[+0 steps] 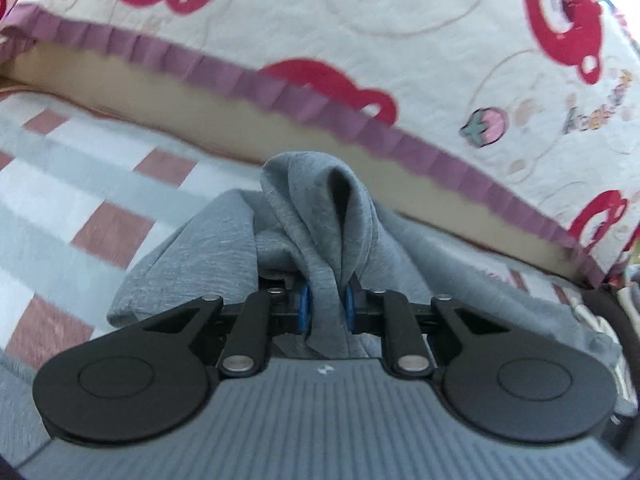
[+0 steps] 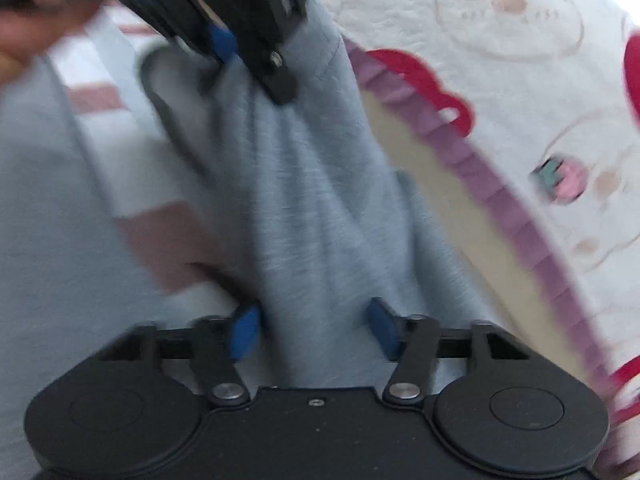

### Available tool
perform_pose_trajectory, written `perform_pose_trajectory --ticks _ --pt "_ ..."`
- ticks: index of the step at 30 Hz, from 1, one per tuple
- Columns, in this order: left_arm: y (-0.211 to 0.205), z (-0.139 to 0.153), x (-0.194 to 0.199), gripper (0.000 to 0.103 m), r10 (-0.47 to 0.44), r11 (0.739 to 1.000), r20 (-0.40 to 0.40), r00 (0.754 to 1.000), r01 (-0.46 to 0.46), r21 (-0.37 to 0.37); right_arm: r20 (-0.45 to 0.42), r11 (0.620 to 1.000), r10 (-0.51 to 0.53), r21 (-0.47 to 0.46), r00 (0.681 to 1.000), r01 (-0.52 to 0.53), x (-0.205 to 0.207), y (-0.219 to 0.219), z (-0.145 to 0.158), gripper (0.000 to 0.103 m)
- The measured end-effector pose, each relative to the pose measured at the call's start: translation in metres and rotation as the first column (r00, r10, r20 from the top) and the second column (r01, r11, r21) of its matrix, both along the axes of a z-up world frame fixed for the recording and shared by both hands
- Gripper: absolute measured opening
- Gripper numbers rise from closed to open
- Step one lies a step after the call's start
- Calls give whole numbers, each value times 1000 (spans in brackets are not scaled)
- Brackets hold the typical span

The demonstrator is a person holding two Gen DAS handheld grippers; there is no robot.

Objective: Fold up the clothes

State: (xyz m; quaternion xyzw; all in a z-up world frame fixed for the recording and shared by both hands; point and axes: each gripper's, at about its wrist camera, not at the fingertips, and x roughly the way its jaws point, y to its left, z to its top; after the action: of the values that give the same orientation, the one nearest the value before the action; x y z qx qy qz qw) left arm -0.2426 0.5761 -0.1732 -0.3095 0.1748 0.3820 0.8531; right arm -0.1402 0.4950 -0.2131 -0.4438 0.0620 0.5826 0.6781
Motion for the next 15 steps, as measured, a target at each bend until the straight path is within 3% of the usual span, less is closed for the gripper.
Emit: perform_pose_trajectory --ticks 1,4,5,7,8,10,15 --pt "0 1 -2 17 -8 1000 12 1000 8 -16 -28 998 -38 44 999 39 9 -1 10 4" --pt "1 3 -7 29 -31 998 47 998 33 -60 -177 960 -165 197 970 199 45 -19 51 2" --pt "0 4 -7 32 -38 997 52 998 41 -60 -202 932 -223 242 954 269 59 -29 63 2" --pt "-10 8 -2 37 -76 997 -12 997 76 -14 -254 869 -333 293 908 400 93 -51 79 2" --pt "-15 8 2 47 -98 995 -55 994 99 13 -270 845 -379 289 885 450 110 -61 83 2" --pt "-25 9 10 54 -138 987 -144 980 148 62 -312 796 -459 272 832 541 144 -81 86 2" --pt "-35 -5 32 55 -216 974 -263 940 226 10 -386 689 -590 216 709 692 199 -123 66 2"
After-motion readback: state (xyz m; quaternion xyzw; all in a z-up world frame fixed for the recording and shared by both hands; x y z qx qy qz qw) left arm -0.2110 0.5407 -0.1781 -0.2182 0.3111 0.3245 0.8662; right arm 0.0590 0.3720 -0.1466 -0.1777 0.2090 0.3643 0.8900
